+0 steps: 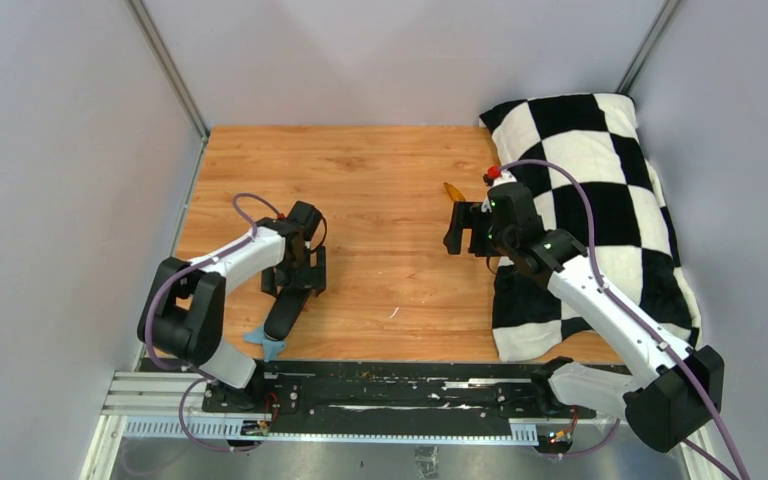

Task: Organize the sunglasses
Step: Move the sunglasses case at the center of the board.

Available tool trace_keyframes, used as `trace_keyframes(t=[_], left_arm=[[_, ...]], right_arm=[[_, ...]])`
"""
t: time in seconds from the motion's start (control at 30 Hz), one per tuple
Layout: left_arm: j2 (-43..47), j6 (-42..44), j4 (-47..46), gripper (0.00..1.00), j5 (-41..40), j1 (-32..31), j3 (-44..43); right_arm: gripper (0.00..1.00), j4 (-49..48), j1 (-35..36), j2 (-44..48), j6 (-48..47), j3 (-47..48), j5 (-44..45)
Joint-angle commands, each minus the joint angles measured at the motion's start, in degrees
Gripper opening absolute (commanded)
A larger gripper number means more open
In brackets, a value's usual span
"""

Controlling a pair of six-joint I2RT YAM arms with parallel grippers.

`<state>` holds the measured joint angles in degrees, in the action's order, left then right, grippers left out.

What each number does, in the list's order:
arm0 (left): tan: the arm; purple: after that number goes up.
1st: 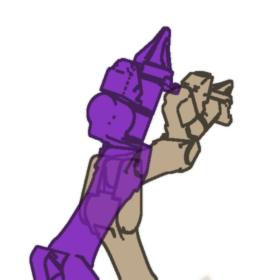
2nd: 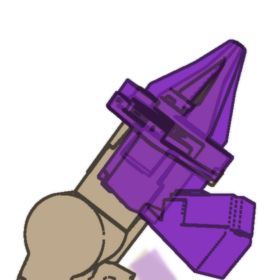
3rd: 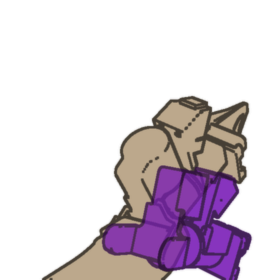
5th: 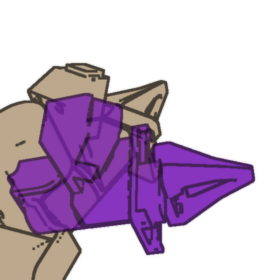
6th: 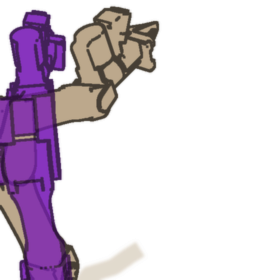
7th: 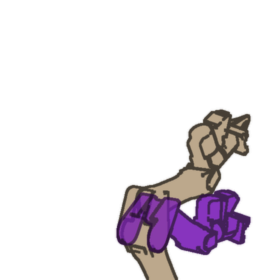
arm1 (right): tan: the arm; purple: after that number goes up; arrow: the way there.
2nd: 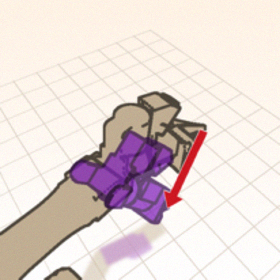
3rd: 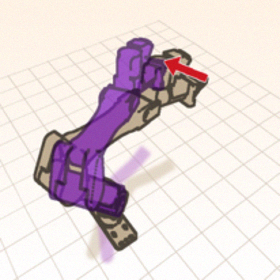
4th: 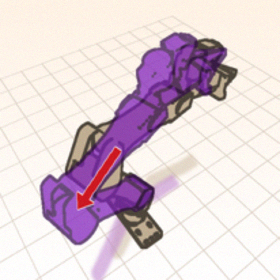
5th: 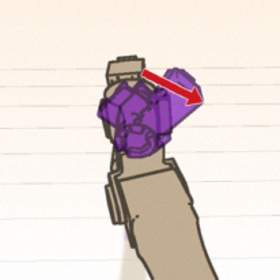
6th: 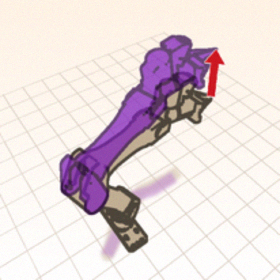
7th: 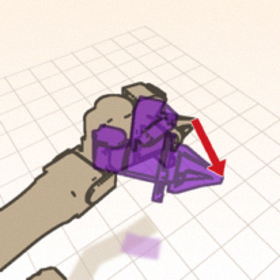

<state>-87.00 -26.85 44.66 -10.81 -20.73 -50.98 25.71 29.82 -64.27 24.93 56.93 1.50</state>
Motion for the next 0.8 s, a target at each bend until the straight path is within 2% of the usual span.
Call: trace_keyframes(t=[0.0, 0.1, 0.23, 0.3, 0.43, 0.53, 0.63, 0.67, 0.77], left_arm=[[-1.6, -0.4, -2.1, 0.98, 2.0, -0.1, -0.2], [-0.9, -1.3, -2.8, 0.89, 2.2, -0.1, 0.3], [0.2, -1.5, -4.3, 0.69, 3.6, -0.1, 0.1], [0.1, -1.5, -5.3, 0.63, 5.0, -0.1, -0.6], [-2.0, -2.7, -8.7, 0.61, 10.1, -0.2, -3.4], [-4.1, -4.9, -15.0, 0.63, 17.6, -0.7, -4.3], [-7.1, -8.1, -18.9, 0.63, 19.3, -3.0, -6.7], [-8.2, -9.1, -18.8, 0.64, 18.3, -4.1, -8.2], [-12.2, -12.2, -18.9, 0.77, 18.2, -6.3, -12.3]], right_arm=[[0.92, 0.0, -0.4, 1.1, 1.2, -1.3, -0.3], [0.92, 0.0, -0.4, 0.8, 1.2, -1.2, -0.5], [0.92, 0.0, -0.4, -0.1, 1.1, -0.6, -0.6], [0.92, 0.0, -0.5, -0.6, 1.1, -0.3, -0.6], [0.92, 0.0, -0.4, -1.2, 1.7, 0.2, -0.6], [0.92, -0.1, -0.5, -1.2, 2.8, 0.6, -4.5], [0.92, 0.0, -0.4, -0.9, 3.0, 0.7, -4.8], [0.91, 0.1, -0.4, -0.7, 3.2, 0.5, -4.5], [0.91, 0.9, -0.5, 0.0, 4.3, 0.8, -5.1]])
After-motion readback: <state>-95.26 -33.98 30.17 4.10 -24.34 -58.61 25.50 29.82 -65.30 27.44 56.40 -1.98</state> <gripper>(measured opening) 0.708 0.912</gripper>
